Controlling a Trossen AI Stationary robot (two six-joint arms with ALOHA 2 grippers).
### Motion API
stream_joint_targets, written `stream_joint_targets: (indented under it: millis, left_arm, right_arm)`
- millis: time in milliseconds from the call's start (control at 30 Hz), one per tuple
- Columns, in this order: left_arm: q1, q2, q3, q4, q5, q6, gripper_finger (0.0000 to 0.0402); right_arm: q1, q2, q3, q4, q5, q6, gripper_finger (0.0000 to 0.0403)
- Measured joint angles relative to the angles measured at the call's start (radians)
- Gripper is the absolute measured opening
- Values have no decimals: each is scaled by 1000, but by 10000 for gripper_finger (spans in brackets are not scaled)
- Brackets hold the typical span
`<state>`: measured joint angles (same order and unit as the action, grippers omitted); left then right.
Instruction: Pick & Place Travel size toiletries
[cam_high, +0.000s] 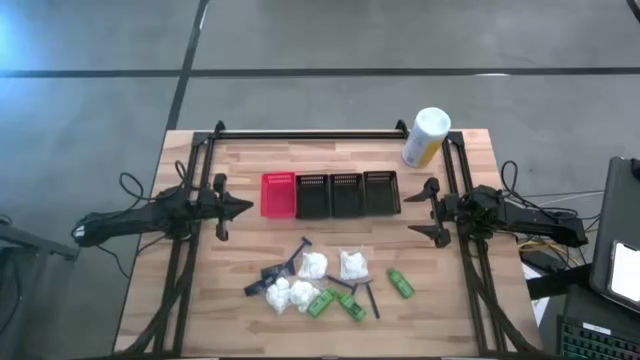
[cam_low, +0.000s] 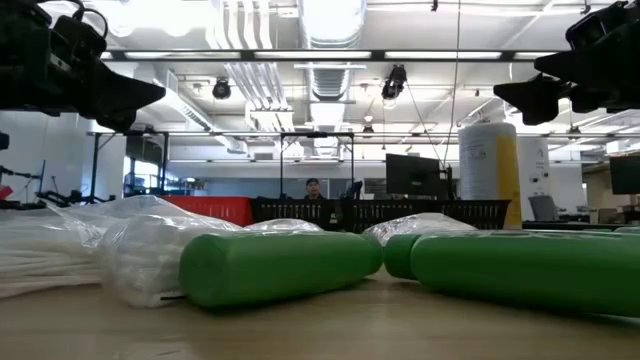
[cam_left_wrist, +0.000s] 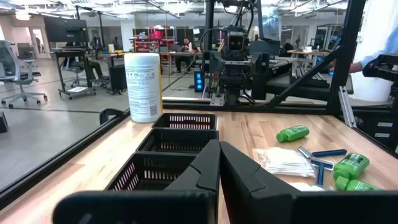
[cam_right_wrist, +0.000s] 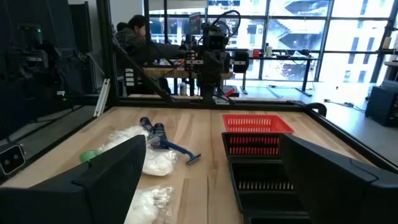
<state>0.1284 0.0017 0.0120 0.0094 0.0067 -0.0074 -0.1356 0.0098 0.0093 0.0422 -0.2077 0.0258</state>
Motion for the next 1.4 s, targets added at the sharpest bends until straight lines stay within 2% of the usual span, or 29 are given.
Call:
stream_joint_targets:
  millis: [233,467,967,1000,1300,1400]
  left_arm:
    - [0,0,0,0,0,0,12]
    - [0,0,0,0,0,0,12]
    - [0,1,0,0,0,0,12]
    - [0,1,0,0,0,0,12]
    - [0,1,0,0,0,0,12]
    - [0,1,0,1,0,0,12]
  right_arm:
    - [0,-6,0,-1,0,0,363]
    - [64,2,1,-2,0,0,363]
    - [66,6,0,9,21,-4,364]
    - [66,7,0,23,40,36,363]
    - [65,4,0,102,92,922,363]
    - [66,7,0,102,135,1122,364]
